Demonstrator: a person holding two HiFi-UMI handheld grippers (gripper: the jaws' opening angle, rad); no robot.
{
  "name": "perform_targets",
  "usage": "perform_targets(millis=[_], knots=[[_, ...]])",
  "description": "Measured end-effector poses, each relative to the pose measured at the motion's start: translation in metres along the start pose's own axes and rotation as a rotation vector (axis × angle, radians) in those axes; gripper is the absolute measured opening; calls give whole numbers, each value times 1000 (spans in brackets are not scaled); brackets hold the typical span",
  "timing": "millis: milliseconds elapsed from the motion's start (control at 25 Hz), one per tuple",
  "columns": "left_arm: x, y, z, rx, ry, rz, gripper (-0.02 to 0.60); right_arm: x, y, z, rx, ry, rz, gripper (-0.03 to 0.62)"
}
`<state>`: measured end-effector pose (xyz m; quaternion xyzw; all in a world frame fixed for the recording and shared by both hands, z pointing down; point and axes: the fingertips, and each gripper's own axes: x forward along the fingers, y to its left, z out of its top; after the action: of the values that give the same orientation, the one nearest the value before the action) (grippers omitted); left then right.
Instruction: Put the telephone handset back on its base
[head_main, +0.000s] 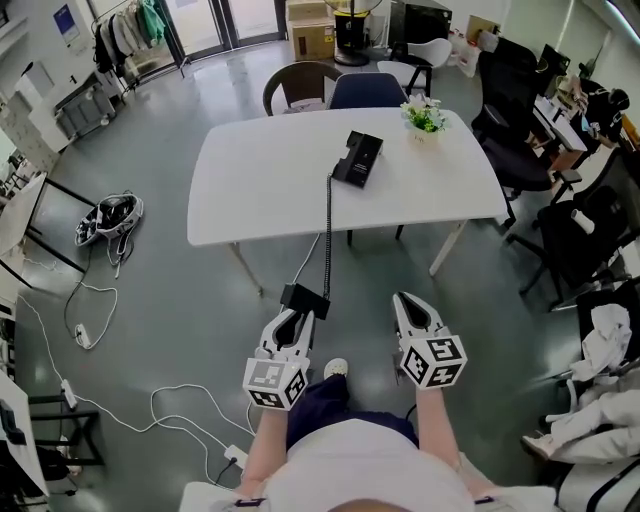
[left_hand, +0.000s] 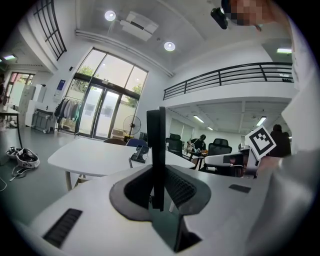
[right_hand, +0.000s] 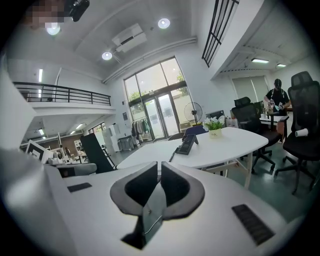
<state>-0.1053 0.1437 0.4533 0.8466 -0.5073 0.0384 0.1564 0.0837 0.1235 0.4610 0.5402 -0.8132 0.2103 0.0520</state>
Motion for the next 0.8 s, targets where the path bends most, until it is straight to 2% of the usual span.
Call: perform_targets(millis=[440,800], knots=[[39,41,14,2,-13,-29,80,50,-3,17,2,-29,-25,46],[42,49,11,-28,-7,-41,80,54,-1,9,34,-9,-38,46]])
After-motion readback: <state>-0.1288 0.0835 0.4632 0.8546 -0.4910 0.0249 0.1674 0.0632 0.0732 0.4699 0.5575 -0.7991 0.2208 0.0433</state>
